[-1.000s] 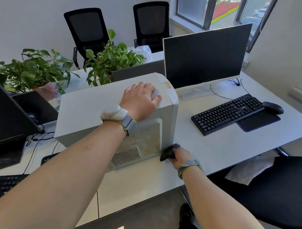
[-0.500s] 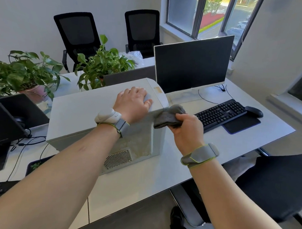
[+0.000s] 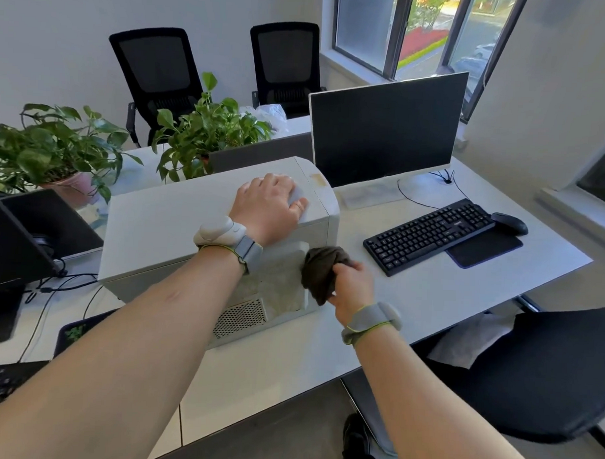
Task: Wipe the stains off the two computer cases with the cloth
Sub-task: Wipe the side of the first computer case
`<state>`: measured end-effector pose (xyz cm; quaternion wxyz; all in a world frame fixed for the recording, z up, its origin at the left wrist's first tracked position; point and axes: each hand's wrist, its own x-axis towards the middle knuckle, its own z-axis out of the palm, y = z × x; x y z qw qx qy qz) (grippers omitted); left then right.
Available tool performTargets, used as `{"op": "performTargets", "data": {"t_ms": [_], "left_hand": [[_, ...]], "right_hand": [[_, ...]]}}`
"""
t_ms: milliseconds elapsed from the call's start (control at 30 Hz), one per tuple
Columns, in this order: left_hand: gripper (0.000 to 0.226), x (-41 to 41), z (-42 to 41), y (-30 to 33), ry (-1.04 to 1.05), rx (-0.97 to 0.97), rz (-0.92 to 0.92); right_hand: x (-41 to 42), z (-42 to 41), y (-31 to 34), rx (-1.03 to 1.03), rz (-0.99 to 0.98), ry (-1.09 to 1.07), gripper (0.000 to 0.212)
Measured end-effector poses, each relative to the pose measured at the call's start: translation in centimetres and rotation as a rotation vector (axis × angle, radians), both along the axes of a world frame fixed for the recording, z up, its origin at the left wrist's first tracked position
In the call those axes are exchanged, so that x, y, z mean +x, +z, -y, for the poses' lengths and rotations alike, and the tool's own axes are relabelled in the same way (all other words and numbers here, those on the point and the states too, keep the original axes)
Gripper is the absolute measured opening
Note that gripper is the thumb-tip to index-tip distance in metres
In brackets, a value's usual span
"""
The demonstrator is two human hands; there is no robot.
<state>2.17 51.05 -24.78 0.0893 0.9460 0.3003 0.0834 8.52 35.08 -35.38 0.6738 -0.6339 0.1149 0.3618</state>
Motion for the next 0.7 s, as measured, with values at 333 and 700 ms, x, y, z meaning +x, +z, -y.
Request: {"op": "performTargets", "data": {"t_ms": [333,700], "left_hand": [[0.044,0.1,-0.3,-0.3,-0.005,0.007,0.033],[0.043,0.2,-0.4,-0.2,-0.003,0.010,0.032]], "right_hand": [[-2.8,-0.6,1.8,0.280,0.076,-0.149,0.051],[-0.8,-0.8,-1.7,-0.146,0.434,-0.057,0.030]]}}
